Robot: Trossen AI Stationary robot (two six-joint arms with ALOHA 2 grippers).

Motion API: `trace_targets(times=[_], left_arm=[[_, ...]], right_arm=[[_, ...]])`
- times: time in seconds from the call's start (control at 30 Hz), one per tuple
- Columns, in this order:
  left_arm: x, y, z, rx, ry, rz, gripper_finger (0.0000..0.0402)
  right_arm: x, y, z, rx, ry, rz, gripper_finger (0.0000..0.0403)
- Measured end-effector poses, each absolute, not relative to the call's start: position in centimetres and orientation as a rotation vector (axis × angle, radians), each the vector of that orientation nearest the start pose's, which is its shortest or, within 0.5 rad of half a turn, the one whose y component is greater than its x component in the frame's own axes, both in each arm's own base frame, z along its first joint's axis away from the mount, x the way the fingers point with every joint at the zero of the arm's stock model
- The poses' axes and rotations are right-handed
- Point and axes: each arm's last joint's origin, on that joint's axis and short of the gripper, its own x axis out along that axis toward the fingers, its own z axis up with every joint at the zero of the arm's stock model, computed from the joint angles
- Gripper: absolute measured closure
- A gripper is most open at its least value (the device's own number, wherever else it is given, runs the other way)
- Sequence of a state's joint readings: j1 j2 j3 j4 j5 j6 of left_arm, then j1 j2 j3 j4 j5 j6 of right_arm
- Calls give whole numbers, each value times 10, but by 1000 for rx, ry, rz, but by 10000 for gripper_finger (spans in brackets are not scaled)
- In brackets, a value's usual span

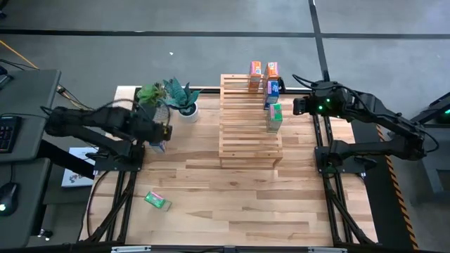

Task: Stack cereal on shelf
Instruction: Put the top left blue cereal box on the shelf

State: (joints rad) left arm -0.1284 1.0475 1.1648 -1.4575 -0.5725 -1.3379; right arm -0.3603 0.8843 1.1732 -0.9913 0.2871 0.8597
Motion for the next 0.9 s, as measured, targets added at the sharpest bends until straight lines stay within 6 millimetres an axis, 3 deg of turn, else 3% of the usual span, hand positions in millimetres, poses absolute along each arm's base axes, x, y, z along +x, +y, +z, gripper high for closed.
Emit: trace_targets(times=[0.2,0.3,0.73,0.9], left_arm=[[139,-6,275,-767,873,1228,83],[136,-6,258,-798,874,1289,83],[134,-2,218,-864,835,1371,83],[138,5,215,-874,831,1379,83]], right_arm=[[134,-59,372,808,417,-886,403],[135,-59,372,808,421,-886,403],[135,-59,372,809,422,-884,403],[135,-59,372,810,420,-883,403]])
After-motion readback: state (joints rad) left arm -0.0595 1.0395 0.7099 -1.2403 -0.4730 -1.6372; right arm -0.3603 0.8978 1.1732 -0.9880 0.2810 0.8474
